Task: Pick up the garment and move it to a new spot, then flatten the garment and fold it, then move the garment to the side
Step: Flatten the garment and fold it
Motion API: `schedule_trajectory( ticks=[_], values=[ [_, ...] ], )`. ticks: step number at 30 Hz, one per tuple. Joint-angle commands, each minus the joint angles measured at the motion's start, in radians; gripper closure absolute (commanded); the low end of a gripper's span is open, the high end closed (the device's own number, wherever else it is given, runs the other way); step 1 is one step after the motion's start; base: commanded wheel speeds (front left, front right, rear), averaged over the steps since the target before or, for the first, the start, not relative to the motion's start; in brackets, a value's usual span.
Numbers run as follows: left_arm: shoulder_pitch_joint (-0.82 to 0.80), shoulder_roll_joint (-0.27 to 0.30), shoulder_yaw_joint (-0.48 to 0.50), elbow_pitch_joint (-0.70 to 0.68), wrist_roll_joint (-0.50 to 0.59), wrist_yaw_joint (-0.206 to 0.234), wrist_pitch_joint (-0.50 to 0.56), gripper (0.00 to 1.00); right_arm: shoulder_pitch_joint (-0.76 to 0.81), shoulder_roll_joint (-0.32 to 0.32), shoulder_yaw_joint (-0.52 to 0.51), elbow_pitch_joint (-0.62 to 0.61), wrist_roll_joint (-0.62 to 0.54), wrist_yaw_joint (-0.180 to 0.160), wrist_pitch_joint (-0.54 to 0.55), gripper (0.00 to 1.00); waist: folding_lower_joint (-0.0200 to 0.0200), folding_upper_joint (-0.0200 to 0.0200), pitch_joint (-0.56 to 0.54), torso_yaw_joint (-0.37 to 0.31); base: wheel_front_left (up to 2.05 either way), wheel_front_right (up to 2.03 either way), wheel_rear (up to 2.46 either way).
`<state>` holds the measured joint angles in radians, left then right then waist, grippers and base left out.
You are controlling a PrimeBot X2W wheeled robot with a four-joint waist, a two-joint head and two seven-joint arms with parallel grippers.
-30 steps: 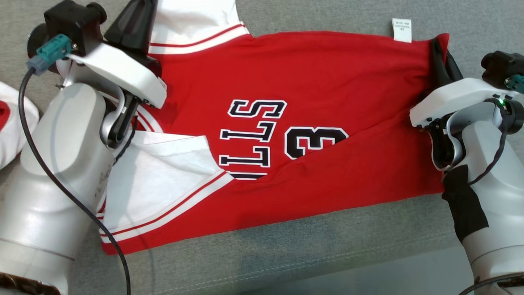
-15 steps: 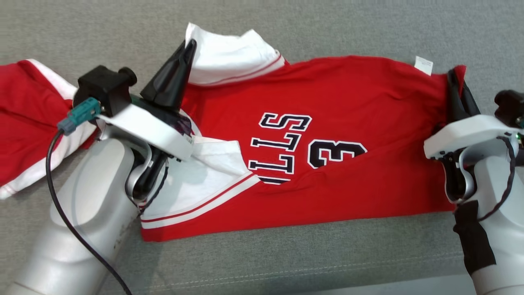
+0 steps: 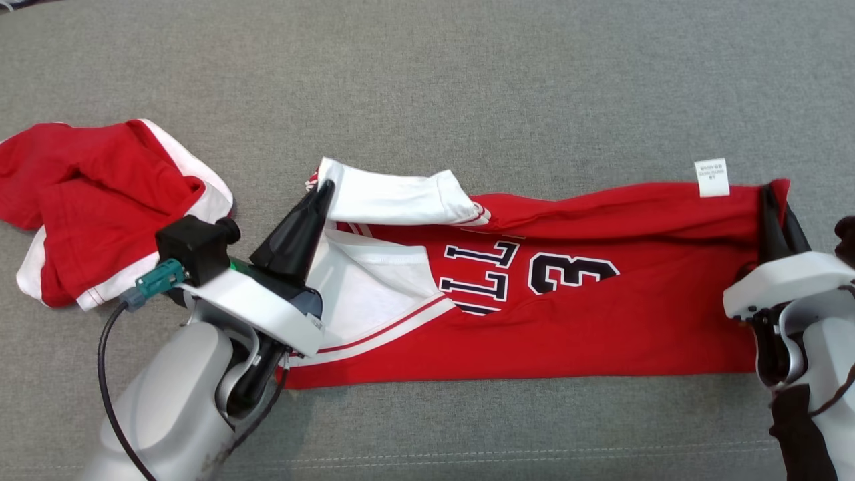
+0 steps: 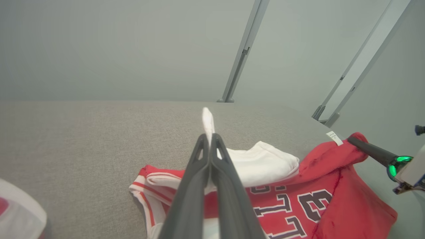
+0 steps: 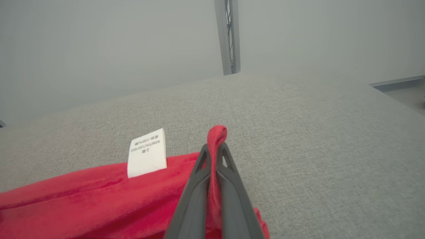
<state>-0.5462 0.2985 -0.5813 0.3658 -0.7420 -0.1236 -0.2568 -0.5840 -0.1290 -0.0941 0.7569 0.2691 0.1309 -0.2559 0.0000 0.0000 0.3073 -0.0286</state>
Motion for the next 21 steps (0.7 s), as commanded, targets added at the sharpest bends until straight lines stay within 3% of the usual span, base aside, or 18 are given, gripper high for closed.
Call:
schedule_trajectory(
  ticks=[1,10,12,13,14,15,16,21],
  values=[
    [0.005,0.03,0.028,-0.032,-0.015,-0.007,-0.005,1.0,0.031,-0.011,0.019,-0.027,0.014,0.0,-0.006,1.0,0.0,0.0,-0.01,0.005,0.0,0.0,0.0],
    [0.086,0.053,-0.061,-0.051,-0.064,-0.007,-0.005,1.0,0.081,-0.016,0.066,0.014,0.061,0.0,0.005,0.95,0.0,0.0,-0.037,0.006,0.0,0.0,0.0],
    [0.097,0.056,-0.067,-0.047,-0.067,-0.007,-0.005,1.0,0.086,-0.02,0.067,0.025,0.068,0.0,0.004,0.87,0.0,0.0,-0.042,0.008,0.0,0.0,0.0],
    [0.102,0.055,-0.067,-0.043,-0.071,-0.007,-0.005,0.85,0.089,-0.023,0.065,0.032,0.07,0.0,0.003,0.76,0.0,0.0,-0.045,0.01,0.0,0.0,0.0],
    [0.107,0.055,-0.069,-0.038,-0.075,-0.007,-0.005,0.62,0.091,-0.026,0.062,0.039,0.073,0.0,0.003,0.6,0.0,0.0,-0.049,0.011,0.0,0.0,0.0],
    [0.111,0.055,-0.07,-0.032,-0.077,-0.007,-0.005,0.23,0.095,-0.03,0.057,0.048,0.075,0.0,0.002,0.12,0.0,0.0,-0.054,0.013,0.0,0.0,0.0],
    [0.116,0.054,-0.067,-0.025,-0.078,-0.007,-0.005,0.0,0.098,-0.034,0.051,0.058,0.076,0.0,0.002,0.0,0.0,0.0,-0.059,0.013,0.0,0.0,0.0],
    [0.162,0.058,-0.047,0.024,-0.06,-0.007,-0.005,0.0,0.108,-0.041,0.02,0.079,0.073,0.0,-0.001,0.0,0.0,0.0,-0.087,0.011,0.0,0.0,0.0]
  ],
)
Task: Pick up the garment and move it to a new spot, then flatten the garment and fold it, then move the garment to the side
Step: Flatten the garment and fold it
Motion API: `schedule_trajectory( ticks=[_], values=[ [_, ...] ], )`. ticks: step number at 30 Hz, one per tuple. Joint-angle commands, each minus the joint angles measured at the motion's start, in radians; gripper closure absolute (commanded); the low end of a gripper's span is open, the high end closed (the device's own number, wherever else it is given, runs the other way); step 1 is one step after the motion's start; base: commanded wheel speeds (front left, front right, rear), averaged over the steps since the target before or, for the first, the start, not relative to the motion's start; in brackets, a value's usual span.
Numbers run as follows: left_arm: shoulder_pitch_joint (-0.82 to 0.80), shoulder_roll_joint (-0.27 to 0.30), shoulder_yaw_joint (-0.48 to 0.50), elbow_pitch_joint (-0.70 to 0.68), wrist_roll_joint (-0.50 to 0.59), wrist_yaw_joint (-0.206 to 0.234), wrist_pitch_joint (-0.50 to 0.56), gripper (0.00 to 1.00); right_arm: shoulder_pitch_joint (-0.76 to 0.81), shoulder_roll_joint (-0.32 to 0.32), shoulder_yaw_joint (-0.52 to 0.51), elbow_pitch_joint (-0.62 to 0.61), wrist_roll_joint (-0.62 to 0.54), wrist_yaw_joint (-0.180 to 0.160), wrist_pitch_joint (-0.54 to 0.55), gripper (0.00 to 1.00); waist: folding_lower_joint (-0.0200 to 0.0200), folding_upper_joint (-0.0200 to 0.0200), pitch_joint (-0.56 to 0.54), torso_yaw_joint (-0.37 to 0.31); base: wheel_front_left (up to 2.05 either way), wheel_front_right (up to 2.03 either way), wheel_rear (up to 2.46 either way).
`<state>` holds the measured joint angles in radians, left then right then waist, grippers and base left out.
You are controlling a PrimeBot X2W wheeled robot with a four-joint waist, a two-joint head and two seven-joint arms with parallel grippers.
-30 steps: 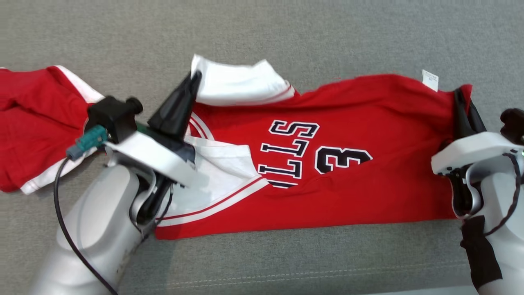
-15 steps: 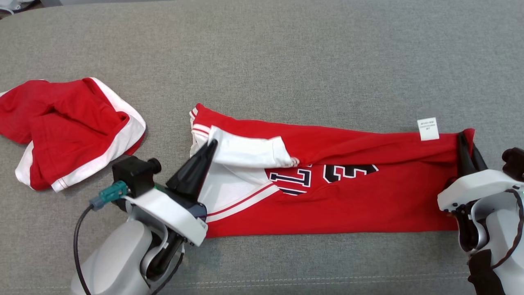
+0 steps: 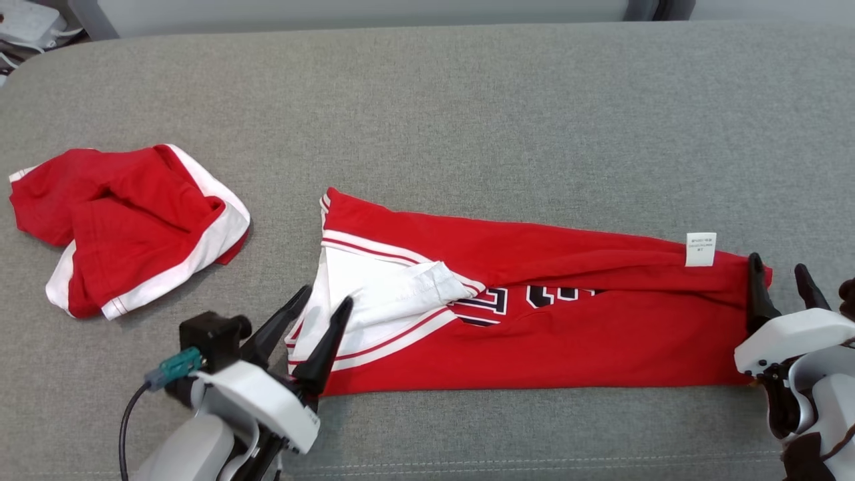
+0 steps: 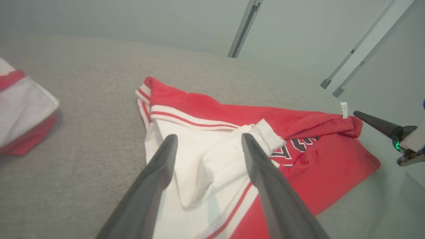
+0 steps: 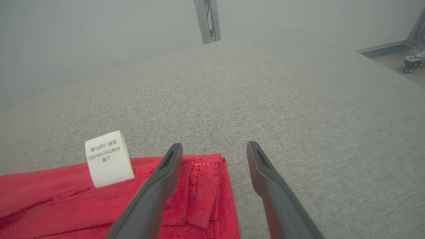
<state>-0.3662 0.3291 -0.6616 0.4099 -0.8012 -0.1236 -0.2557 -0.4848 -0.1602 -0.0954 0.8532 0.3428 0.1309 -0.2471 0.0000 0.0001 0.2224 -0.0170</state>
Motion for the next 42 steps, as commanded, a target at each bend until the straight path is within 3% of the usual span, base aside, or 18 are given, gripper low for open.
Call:
schedule_trajectory(
  ticks=[1,12,19,31,42],
  values=[
    [-0.005,0.025,0.046,-0.008,0.005,-0.007,-0.006,0.0,0.009,-0.012,0.014,-0.018,-0.003,0.0,-0.011,0.0,0.0,-0.0001,-0.007,-0.001,0.0,0.0,0.0],
    [0.057,-0.062,0.21,0.023,0.141,-0.007,-0.006,0.0,0.022,0.024,-0.006,-0.061,-0.011,0.0,-0.014,0.0,0.0,-0.0001,-0.026,0.012,0.0,0.0,0.0],
    [0.08,-0.098,0.24,0.026,0.186,-0.007,-0.006,0.0,0.057,0.033,-0.01,-0.07,-0.006,0.0,-0.015,0.0,0.0,-0.0001,-0.043,0.017,0.0,0.0,0.0],
    [0.093,-0.113,0.268,0.018,0.216,-0.007,-0.006,0.0,0.082,0.039,0.005,-0.007,0.025,0.0,-0.015,0.0,0.0,-0.0001,-0.041,0.025,0.0,0.0,0.0],
    [0.086,-0.091,0.262,0.012,0.205,-0.007,-0.006,0.0,0.059,0.049,-0.016,0.077,0.053,0.0,-0.015,0.0,0.0,-0.0001,-0.021,0.06,0.0,0.0,0.0]
  ],
)
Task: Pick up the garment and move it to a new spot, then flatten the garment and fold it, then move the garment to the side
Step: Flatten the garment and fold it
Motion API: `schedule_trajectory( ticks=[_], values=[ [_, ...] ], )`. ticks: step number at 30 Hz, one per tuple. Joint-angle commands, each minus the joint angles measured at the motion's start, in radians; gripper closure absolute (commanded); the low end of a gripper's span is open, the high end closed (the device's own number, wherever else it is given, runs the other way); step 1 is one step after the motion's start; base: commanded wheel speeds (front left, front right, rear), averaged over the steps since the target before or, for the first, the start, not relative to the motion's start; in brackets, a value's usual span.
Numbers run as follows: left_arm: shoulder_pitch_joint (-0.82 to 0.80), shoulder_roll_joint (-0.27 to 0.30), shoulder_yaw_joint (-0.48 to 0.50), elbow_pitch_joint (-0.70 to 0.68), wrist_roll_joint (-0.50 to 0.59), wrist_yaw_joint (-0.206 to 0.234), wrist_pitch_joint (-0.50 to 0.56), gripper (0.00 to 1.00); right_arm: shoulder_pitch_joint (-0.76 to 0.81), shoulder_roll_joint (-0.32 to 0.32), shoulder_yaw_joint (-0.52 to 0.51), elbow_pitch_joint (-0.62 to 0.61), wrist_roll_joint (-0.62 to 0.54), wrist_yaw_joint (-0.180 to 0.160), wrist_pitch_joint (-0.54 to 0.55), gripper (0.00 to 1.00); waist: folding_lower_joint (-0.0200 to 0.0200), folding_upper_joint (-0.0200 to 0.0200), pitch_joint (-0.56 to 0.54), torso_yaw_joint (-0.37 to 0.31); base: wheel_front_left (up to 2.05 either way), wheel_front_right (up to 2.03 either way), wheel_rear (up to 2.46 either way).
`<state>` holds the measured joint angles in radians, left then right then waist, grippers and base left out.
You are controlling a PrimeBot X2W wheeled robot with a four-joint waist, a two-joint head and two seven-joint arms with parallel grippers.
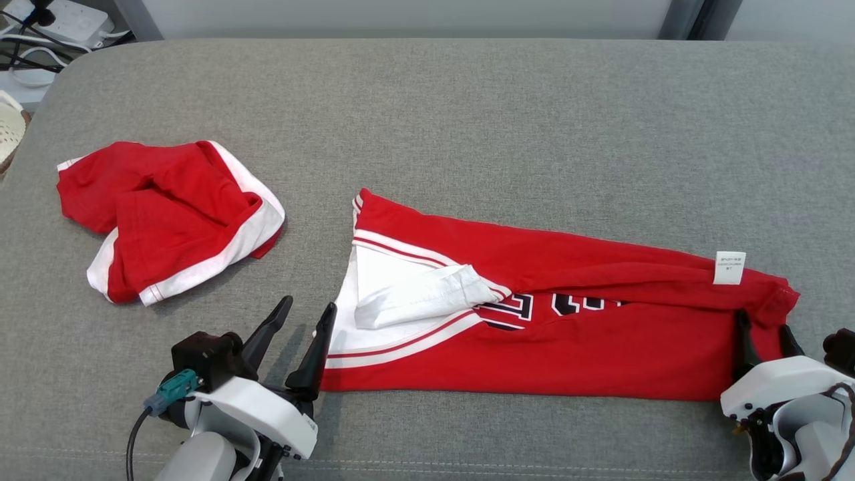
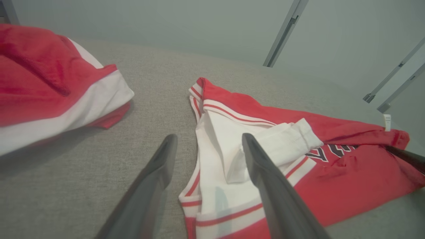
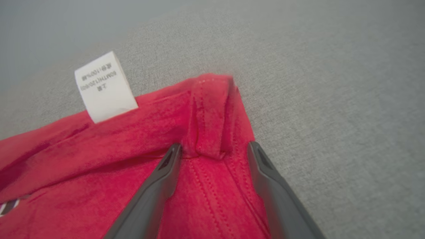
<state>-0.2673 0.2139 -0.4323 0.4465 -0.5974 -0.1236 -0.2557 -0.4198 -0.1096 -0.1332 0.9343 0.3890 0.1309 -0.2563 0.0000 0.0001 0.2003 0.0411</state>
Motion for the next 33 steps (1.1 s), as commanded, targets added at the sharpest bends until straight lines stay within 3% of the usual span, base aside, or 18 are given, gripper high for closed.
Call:
schedule_trajectory(
  ticks=[1,15,24,33],
  values=[
    [-0.013,0.026,0.032,-0.025,0.0,-0.007,-0.006,0.0,-0.008,-0.003,0.02,0.006,0.007,0.0,-0.005,0.0,0.0,-0.0001,0.002,0.004,0.0,0.0,0.0],
    [-0.01,0.037,0.01,-0.034,-0.005,-0.007,-0.006,0.0,-0.001,0.0,-0.05,-0.038,-0.029,0.0,-0.005,0.0,0.0,-0.0001,0.011,0.005,0.0,0.0,0.0],
    [0.0,0.035,0.009,-0.047,-0.001,-0.007,-0.006,0.0,0.065,0.002,-0.057,-0.284,-0.03,0.0,-0.005,0.0,0.0,-0.0001,0.004,0.001,0.0,0.0,0.0],
    [-0.001,0.03,0.005,-0.04,-0.003,-0.007,-0.006,0.0,0.038,0.01,-0.033,-0.206,-0.023,0.0,-0.005,0.0,0.0,-0.0001,0.01,0.001,0.0,0.0,0.0]
  ],
)
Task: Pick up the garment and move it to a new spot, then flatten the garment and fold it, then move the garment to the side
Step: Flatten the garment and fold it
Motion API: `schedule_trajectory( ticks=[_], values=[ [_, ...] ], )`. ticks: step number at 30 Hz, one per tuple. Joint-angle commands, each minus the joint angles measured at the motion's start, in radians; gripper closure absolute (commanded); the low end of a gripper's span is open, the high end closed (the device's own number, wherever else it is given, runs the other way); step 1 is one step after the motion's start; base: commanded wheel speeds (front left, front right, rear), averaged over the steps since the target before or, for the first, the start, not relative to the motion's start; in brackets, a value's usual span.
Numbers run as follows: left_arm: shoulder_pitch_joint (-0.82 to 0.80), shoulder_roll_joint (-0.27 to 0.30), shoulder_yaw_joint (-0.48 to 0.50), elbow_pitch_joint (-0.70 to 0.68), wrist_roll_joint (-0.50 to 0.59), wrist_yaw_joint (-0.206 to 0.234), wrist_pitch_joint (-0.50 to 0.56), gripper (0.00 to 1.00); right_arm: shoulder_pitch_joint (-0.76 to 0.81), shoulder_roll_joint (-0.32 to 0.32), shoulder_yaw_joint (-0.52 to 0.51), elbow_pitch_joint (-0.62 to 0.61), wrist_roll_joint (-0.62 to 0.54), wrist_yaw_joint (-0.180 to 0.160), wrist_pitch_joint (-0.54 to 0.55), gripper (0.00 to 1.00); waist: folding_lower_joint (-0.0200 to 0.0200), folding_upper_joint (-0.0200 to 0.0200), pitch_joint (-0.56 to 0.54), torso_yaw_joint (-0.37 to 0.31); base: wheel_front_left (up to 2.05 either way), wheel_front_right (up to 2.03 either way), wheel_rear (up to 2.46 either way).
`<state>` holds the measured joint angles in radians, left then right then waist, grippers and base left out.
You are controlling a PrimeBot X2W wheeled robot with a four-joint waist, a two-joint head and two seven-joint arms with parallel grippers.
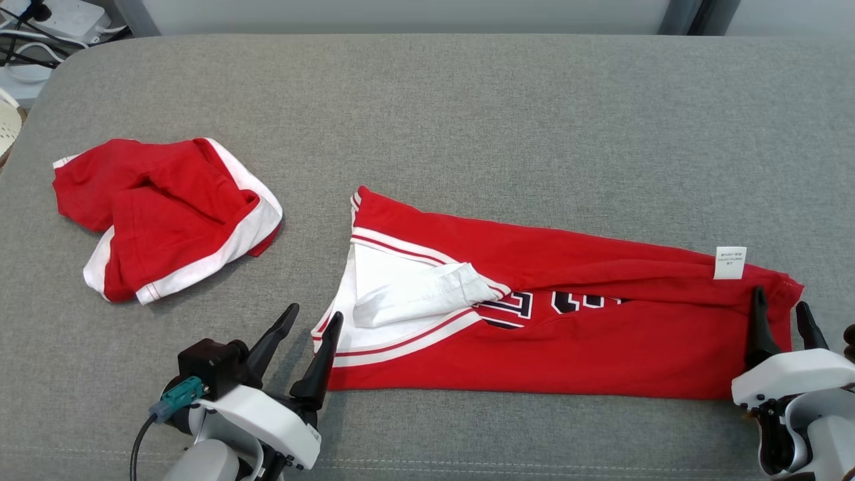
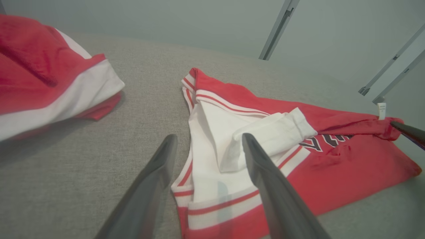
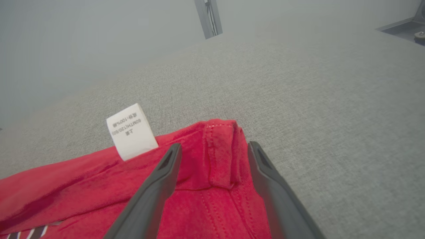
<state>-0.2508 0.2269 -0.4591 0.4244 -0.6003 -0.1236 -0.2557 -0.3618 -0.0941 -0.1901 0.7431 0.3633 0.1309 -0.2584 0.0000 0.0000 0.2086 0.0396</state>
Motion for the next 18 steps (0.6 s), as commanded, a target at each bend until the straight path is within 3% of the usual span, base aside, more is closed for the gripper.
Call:
schedule_trajectory(
  ticks=[1,18],
  values=[
    [-0.019,0.017,0.033,-0.018,-0.001,-0.007,-0.006,0.0,-0.023,-0.005,0.025,-0.011,0.003,0.0,-0.003,0.0,0.0,0.0,0.004,0.004,0.0,0.0,0.0],
    [-0.021,0.028,0.031,-0.02,-0.014,-0.007,-0.006,0.0,-0.033,0.01,-0.029,0.093,0.013,0.0,-0.003,0.0,0.0,0.0,0.033,0.004,0.0,0.0,0.0]
  ],
)
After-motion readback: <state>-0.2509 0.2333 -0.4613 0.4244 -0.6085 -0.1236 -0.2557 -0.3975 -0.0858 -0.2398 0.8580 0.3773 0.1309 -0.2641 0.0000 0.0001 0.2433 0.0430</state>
